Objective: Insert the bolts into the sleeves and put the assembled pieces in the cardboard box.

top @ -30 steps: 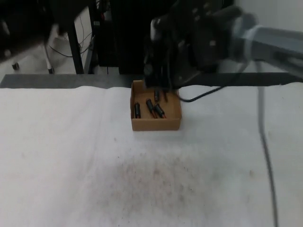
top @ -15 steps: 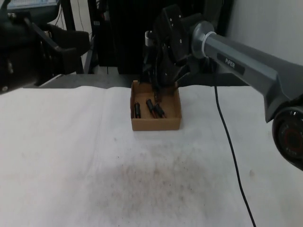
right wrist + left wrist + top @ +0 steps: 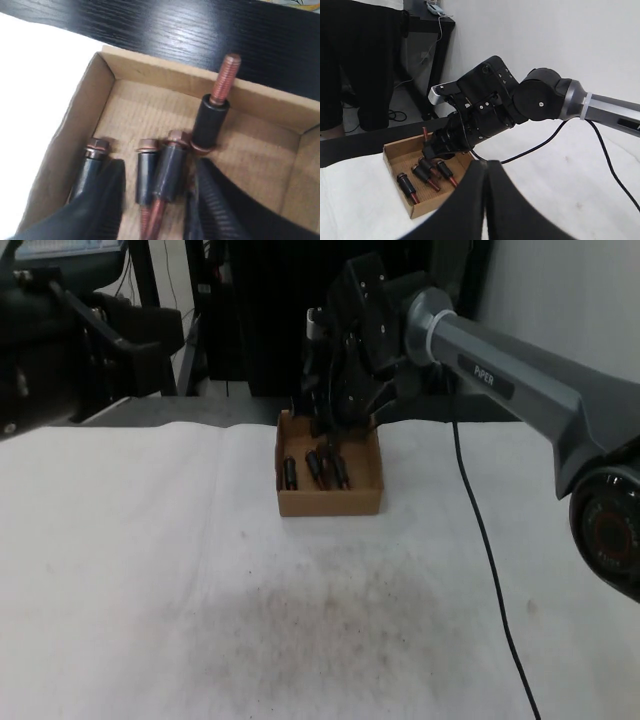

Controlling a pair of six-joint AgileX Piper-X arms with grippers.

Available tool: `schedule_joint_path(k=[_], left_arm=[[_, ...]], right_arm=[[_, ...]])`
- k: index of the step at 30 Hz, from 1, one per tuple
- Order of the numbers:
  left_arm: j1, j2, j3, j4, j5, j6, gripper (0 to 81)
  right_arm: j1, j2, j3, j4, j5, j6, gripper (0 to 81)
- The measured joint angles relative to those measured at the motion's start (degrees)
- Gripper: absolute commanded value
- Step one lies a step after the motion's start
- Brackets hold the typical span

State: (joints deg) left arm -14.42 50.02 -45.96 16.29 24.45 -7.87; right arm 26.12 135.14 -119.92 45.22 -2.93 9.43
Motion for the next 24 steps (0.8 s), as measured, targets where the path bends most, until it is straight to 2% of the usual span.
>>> schedule_joint_path(k=[2, 3, 6, 10, 16, 18, 19, 24], left_arm=[[0.0, 0.0, 0.0, -0.03, 0.0, 0.38, 0.3], [0.0, 0.0, 0.0, -0.03, -0.11, 0.67, 0.3], [0.0, -0.59, 0.0, -0.03, -0.83, 1.56, 0.3], [0.0, -2.59, 0.0, 0.65, -5.18, 3.0, 0.3], [0.0, -10.82, 0.0, 7.15, -22.29, 8.37, 0.3], [0.0, -13.21, 0.0, 9.83, -26.95, 8.88, 0.3], [0.0, -14.44, 0.12, 10.87, -28.25, 9.08, 0.3], [0.0, -20.78, 3.68, 11.76, -30.8, 8.68, 0.3]], right_arm=[[0.0, 0.0, 0.0, 0.0, 0.0, 0.0, 11.5], [0.0, 0.0, 0.0, 0.38, 0.0, 0.0, 0.4], [-0.09, -0.44, 0.0, 4.02, 0.0, 0.52, 0.8], [-0.29, -2.77, 0.0, 12.43, 0.0, 1.12, 0.8], [-1.3, -10.39, 3.17, 17.17, 0.0, 0.99, 0.8], [-1.79, -19.1, 8.69, 14.91, 0.0, 0.52, 0.8], [-1.82, -19.1, 9.19, 14.58, 0.0, 0.43, 0.8], [-1.92, -38.94, 26.25, 5.32, 0.0, -1.08, 0.8]])
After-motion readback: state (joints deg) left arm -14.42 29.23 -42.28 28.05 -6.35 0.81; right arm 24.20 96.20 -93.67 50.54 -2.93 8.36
